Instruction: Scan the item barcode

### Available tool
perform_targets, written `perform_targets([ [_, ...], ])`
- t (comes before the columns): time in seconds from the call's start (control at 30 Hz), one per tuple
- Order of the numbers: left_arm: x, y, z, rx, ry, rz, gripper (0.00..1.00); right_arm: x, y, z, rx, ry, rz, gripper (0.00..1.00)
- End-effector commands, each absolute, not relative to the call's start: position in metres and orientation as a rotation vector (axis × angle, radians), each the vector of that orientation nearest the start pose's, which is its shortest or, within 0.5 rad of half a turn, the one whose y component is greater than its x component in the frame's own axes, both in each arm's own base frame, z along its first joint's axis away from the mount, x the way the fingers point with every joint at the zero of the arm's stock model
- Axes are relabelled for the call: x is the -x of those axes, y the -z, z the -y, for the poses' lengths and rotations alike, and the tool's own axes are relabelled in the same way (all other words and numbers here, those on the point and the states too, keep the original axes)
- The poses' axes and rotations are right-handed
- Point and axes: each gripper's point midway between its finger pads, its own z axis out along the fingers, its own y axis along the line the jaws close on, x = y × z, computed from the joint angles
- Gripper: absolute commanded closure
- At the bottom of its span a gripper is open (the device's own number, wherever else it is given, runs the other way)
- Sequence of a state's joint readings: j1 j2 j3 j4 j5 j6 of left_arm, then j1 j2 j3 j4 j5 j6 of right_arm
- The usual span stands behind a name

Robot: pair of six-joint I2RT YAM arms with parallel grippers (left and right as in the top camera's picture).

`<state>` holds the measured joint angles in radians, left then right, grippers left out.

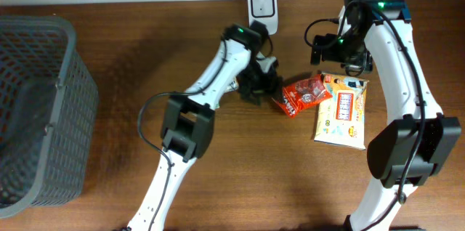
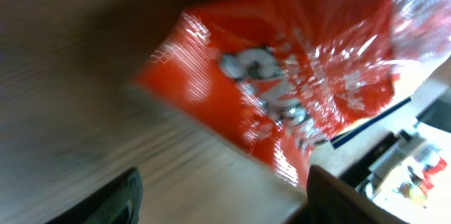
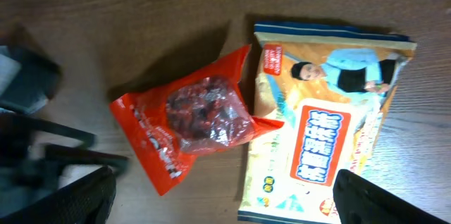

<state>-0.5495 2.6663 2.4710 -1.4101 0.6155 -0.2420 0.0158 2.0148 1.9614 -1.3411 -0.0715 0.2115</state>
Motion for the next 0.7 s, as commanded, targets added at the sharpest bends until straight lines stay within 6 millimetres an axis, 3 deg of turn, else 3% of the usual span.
perform_targets([
  [0.0, -0.352, -0.018, 0.378, -0.406, 1.124, -3.274, 0.26, -0.431, -0.163, -0.008, -0.318, -0.092, -2.919, 0.01],
  [0.1, -0.361, -0.004, 0.403, -0.437, 1.205, -3.16, 0.3, -0.428, -0.162, 0.003, -0.359, -0.088, -2.926, 0.01],
  [0.13, -0.364, -0.004, 0.404, -0.444, 1.205, -3.144, 0.43, -0.427, -0.162, 0.004, -0.363, -0.087, -2.93, 0.02],
  [0.17, -0.366, -0.002, 0.403, -0.444, 1.182, -3.139, 0.68, -0.427, -0.162, 0.005, -0.365, -0.087, -2.93, 0.02],
  [0.2, -0.369, 0.001, 0.401, -0.442, 1.14, -3.14, 0.75, -0.427, -0.162, 0.005, -0.365, -0.087, -2.929, 0.02],
  [0.23, -0.375, 0.008, 0.394, -0.434, 1.034, -3.143, 0.94, -0.427, -0.162, 0.004, -0.365, -0.087, -2.929, 0.02],
  [0.27, -0.381, 0.015, 0.387, -0.426, 0.932, -3.143, 1.0, -0.427, -0.162, 0.005, -0.365, -0.087, -2.928, 0.02],
  [0.37, -0.384, 0.013, 0.379, -0.406, 0.889, -3.154, 1.0, -0.427, -0.162, 0.004, -0.365, -0.087, -2.928, 0.02],
  [0.43, -0.399, 0.0, 0.357, -0.35, 0.753, -3.165, 1.0, -0.427, -0.162, 0.004, -0.365, -0.087, -2.928, 0.02],
  [0.53, -0.433, -0.056, 0.31, -0.352, 0.366, -3.06, 1.0, -0.427, -0.162, 0.004, -0.365, -0.087, -2.928, 0.01],
  [0.57, -0.447, -0.087, 0.284, -0.326, 0.149, -2.977, 1.0, -0.427, -0.162, 0.004, -0.365, -0.087, -2.928, 0.01],
  [0.63, -0.461, -0.125, 0.254, -0.283, -0.087, -2.851, 1.0, -0.427, -0.162, 0.004, -0.365, -0.088, -2.928, 0.02],
  [0.67, -0.475, -0.165, 0.216, -0.218, -0.365, -2.689, 1.0, -0.427, -0.162, 0.004, -0.365, -0.088, -2.928, 0.01],
])
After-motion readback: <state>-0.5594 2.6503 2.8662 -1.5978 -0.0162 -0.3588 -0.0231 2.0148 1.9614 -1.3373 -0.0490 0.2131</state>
